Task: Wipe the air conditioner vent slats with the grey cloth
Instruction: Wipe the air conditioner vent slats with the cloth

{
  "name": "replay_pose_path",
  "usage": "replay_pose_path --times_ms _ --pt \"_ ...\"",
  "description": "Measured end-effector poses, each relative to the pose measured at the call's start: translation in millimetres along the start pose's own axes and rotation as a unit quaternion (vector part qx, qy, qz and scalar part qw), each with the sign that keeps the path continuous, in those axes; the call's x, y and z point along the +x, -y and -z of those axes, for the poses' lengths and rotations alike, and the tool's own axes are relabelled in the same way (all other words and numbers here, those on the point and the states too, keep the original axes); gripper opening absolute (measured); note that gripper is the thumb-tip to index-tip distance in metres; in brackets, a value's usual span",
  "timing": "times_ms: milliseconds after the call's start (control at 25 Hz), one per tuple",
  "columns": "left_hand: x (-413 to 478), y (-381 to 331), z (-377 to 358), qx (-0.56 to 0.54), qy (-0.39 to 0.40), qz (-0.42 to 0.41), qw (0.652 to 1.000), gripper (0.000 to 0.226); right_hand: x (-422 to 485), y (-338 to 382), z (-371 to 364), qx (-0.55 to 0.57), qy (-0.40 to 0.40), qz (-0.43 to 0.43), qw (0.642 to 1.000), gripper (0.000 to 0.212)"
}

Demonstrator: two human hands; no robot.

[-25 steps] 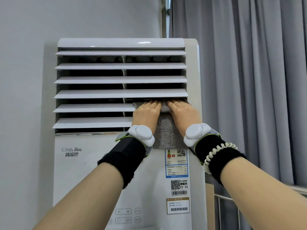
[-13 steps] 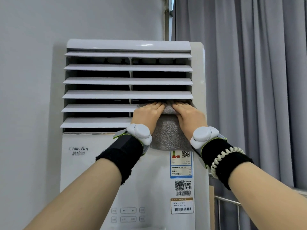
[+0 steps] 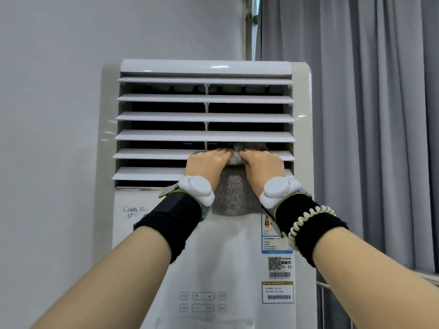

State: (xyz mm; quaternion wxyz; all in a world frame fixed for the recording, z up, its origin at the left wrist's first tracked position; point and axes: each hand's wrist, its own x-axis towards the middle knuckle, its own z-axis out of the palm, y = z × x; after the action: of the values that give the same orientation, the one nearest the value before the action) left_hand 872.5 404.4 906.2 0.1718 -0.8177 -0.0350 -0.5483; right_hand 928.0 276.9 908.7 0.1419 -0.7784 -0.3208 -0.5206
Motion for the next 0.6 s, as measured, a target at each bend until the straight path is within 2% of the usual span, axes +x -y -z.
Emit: replay_pose_path --times_ms 320,440,600 --pt "-24 32 22 0.086 0.026 0.014 0.996 0.022 2 47 12 0.059 0.028 0.017 0.998 0.032" --pt "-21 30 38 0.008 0.006 0.046 0.999 0.026 0 48 19 0.124 -0.033 -0.011 0.992 0.03" --pt "-10 23 64 -0.113 -0.084 0.062 0.988 0.031 8 32 37 0.156 -0.116 -0.062 0.979 0.018"
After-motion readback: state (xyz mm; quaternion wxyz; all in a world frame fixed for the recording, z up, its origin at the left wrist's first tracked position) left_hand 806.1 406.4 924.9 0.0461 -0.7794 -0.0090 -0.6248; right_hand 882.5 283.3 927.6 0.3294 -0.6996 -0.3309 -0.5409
